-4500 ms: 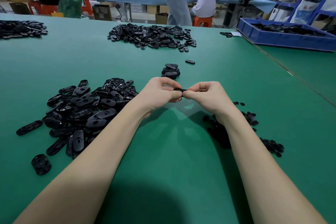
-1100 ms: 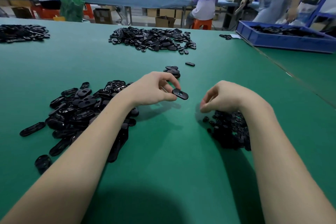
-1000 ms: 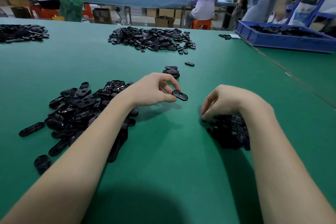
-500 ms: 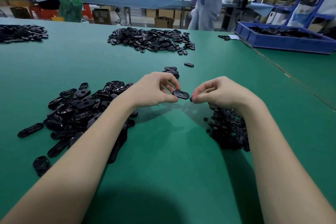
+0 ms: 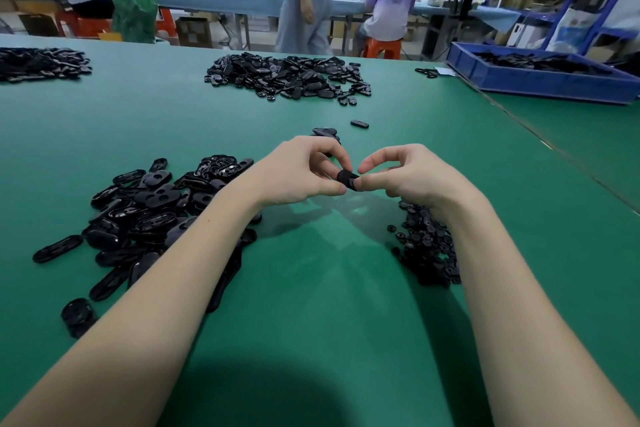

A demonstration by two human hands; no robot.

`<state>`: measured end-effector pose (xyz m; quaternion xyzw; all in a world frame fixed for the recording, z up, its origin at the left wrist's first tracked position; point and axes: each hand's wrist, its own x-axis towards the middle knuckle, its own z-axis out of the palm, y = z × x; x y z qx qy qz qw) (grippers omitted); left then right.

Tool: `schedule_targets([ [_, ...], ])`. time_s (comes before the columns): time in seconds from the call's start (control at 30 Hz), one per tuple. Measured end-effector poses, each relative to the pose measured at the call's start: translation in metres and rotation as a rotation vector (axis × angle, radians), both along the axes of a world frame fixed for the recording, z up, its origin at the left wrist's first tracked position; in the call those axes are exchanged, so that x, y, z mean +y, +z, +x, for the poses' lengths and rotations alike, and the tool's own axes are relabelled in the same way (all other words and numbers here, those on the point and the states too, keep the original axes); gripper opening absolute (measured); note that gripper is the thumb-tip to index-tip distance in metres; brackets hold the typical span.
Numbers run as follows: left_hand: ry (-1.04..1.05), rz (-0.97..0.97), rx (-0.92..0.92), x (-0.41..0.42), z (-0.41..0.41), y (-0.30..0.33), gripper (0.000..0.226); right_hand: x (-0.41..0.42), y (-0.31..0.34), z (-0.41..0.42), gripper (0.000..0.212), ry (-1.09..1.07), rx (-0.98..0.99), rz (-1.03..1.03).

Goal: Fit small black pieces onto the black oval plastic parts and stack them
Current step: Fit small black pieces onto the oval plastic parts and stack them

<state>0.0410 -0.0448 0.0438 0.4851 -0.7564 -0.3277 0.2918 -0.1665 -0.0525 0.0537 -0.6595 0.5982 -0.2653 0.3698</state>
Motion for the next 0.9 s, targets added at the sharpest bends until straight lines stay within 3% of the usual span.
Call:
schedule_targets([
  [0.33,-0.027,0.026,-0.029,0.0018,-0.0011,0.0004,0.019,0.0028,0.0068,-0.0007,0.022,0.054,0.098,-0.002],
  [0.9,-0.031,0.043,0.053,-0.0003,-0.0012,-0.0032,0.019,-0.0001,0.0020,0.0004,0.026,-0.013,0.028,0.021],
])
